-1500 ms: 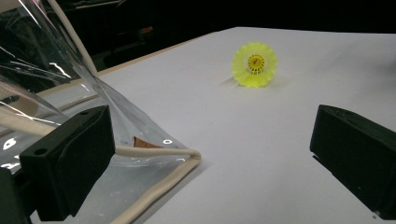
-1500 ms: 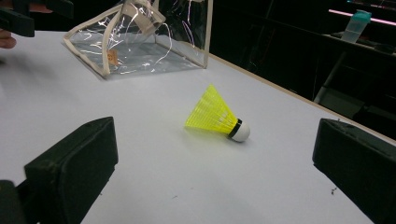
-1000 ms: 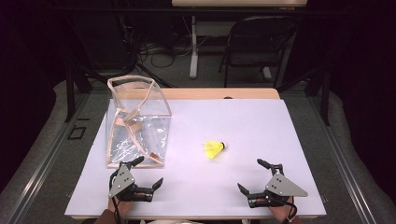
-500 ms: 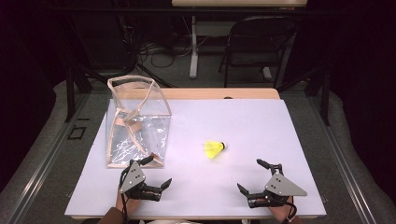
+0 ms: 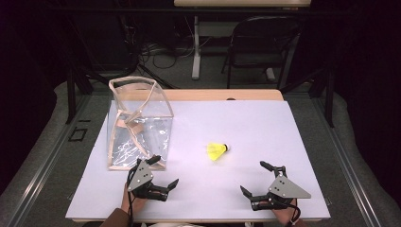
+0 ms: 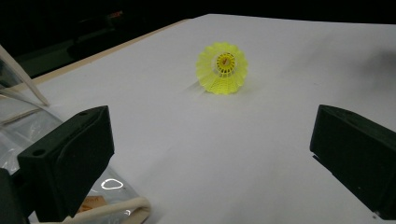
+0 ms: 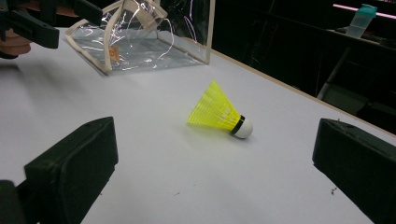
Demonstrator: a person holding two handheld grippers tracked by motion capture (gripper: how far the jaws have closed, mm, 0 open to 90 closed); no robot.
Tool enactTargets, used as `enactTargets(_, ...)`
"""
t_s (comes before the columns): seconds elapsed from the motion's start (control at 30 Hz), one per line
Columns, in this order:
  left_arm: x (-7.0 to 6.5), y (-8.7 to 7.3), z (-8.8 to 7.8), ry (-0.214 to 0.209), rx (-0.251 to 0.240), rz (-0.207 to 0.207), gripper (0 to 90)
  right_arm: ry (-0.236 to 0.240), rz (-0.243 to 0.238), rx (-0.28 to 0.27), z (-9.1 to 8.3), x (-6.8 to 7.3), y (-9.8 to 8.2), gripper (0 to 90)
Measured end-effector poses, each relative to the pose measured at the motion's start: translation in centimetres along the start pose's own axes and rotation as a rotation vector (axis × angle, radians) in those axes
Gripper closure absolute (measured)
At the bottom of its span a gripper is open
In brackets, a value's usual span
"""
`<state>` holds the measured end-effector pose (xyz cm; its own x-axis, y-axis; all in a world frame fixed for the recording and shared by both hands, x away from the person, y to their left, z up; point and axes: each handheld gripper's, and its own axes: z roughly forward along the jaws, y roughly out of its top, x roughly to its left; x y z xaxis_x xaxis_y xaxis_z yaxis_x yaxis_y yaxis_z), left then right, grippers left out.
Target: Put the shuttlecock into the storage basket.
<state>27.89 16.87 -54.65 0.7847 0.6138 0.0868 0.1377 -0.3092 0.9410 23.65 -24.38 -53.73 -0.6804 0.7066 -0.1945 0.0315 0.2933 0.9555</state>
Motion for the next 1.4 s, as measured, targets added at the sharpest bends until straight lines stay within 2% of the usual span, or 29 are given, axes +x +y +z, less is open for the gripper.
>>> enactTargets(0.47, -0.4, 0.7, 1.3, -0.032, 0.013, 0.019, 0.0, 0.001, 0.003, 0.0, 0.1, 0.0, 0.0, 0.0)
enactTargets(0.63, -0.9, 0.9, 2.3, -0.046, 0.042, 0.032, 0.0, 0.001, 0.003, 0.004, 0.0, 0.0, 0.0, 0.0)
enactTargets(1.4, -1.4, 1.9, 5.1, -0.057, 0.074, 0.024, 0.0, 0.001, 0.004, 0.009, 0.0, 0.0, 0.0, 0.0)
